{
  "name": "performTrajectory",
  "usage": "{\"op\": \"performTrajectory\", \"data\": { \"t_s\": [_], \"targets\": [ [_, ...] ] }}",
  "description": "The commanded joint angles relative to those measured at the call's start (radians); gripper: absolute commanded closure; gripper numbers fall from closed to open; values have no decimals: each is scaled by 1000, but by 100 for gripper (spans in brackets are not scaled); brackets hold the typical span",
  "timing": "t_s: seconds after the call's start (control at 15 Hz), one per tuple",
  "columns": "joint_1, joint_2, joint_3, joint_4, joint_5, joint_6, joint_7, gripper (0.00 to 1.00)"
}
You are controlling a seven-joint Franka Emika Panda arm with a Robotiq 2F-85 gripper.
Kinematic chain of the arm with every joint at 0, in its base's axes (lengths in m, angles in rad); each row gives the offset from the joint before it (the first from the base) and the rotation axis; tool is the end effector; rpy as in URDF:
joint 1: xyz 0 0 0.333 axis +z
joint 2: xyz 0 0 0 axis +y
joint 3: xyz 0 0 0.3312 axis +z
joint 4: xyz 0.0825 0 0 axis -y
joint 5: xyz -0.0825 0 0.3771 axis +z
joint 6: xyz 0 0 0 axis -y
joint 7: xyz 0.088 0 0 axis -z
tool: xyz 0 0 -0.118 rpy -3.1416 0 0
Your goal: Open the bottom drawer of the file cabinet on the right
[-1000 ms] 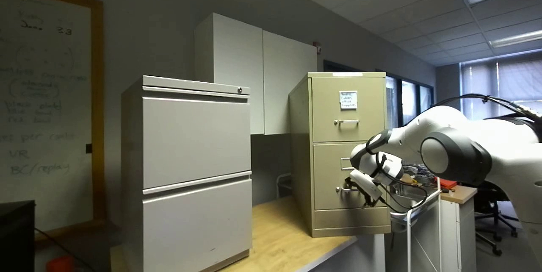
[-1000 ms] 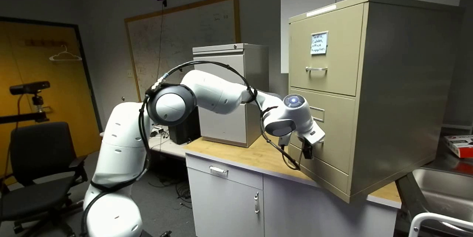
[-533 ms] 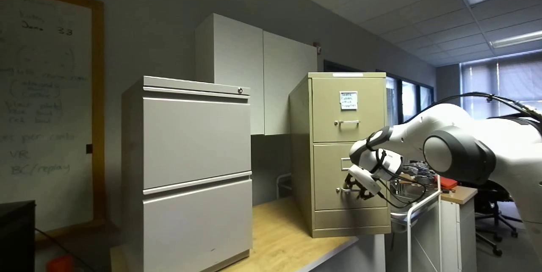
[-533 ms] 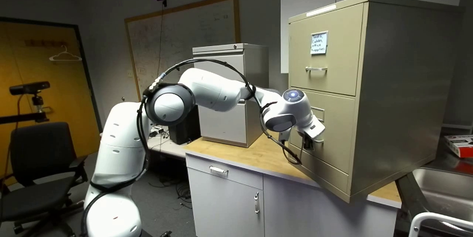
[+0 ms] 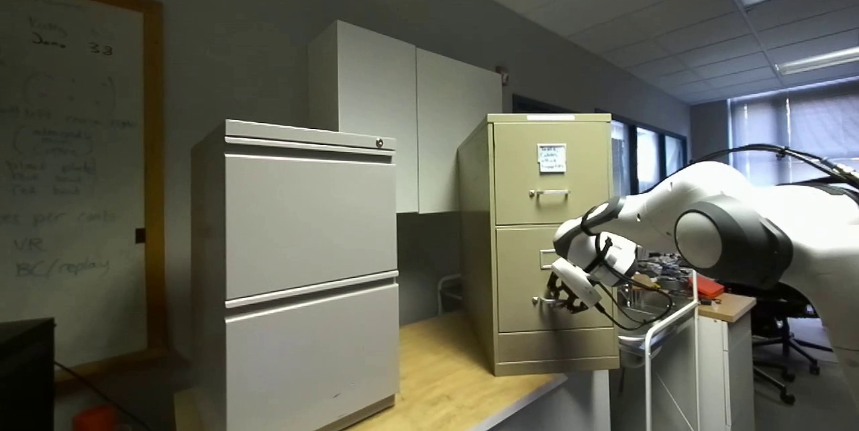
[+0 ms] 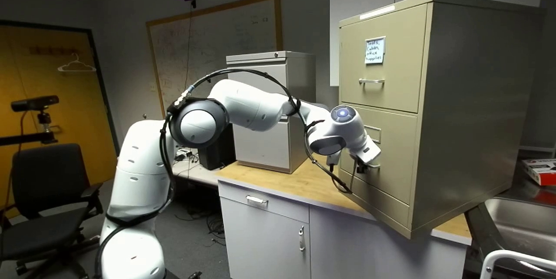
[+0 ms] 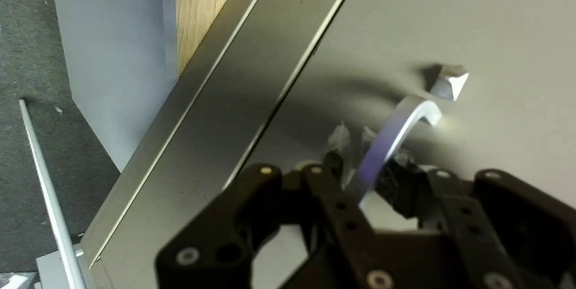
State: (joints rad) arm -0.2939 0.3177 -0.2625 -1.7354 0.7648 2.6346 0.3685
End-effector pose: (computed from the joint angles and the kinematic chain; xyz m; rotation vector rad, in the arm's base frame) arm 0.5881 -0.3583 0.4726 -1.9402 1.7215 -0.8357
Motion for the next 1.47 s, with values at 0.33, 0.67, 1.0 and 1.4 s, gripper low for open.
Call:
{"op": "performTrajectory", "data": {
  "t_s": [0.33, 0.67, 1.0, 1.4],
  "targets": [
    [-35, -183, 61, -297, 211, -56, -252, 97],
    [-17, -286, 35, -429, 275, -62, -305, 97],
    [-5, -424, 20, -589, 269, -42, -305, 97],
    [-10, -630, 26, -805, 216, -10, -268, 97]
  ]
}}
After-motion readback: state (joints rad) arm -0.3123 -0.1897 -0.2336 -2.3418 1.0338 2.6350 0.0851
